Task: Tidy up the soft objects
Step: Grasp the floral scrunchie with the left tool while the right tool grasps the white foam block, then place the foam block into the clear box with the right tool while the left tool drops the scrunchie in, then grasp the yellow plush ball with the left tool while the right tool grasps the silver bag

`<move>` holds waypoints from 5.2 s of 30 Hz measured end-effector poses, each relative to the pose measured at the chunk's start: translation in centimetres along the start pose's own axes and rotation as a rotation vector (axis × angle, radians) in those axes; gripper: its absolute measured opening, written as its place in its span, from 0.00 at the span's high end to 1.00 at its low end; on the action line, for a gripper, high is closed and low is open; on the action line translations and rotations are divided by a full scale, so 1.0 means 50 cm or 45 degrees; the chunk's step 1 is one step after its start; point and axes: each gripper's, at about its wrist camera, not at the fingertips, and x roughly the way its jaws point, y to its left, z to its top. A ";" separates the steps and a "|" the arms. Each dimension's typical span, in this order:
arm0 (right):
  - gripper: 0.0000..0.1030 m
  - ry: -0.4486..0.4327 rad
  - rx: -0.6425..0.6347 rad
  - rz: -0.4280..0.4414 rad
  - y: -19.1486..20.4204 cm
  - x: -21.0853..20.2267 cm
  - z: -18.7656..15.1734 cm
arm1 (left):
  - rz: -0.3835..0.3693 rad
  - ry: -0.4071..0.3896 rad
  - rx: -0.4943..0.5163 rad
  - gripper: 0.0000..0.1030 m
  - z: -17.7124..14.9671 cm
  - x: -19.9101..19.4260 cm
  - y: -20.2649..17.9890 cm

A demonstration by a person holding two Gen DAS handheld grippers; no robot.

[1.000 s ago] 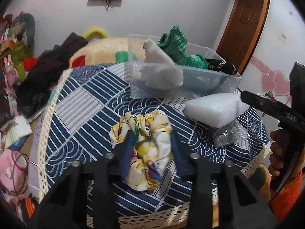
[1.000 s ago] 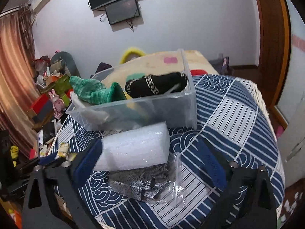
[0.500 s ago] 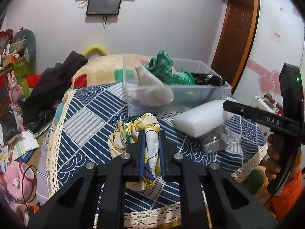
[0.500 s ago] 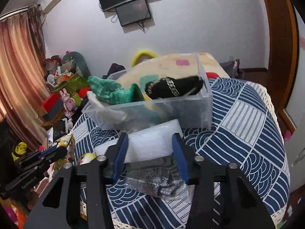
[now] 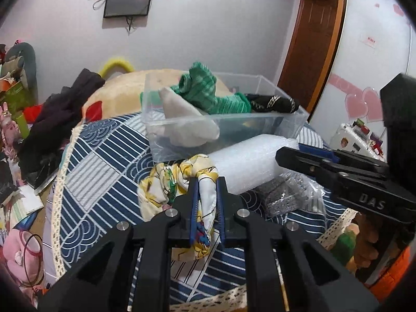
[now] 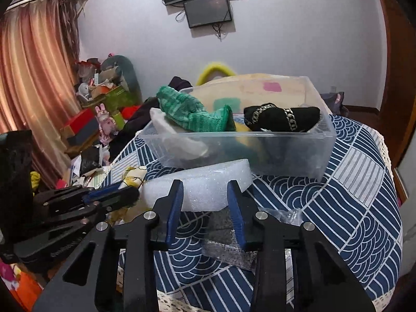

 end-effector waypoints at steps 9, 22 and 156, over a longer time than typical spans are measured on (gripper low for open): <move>0.41 0.108 0.162 0.087 -0.050 0.034 -0.014 | -0.003 0.025 0.034 0.88 -0.009 0.025 -0.012; 0.28 0.147 0.234 0.166 -0.024 0.067 0.010 | 0.009 0.028 0.023 0.88 -0.010 0.035 -0.007; 0.03 0.142 -0.069 -0.220 -0.056 0.048 -0.050 | 0.113 0.145 -0.034 0.41 -0.045 0.075 0.020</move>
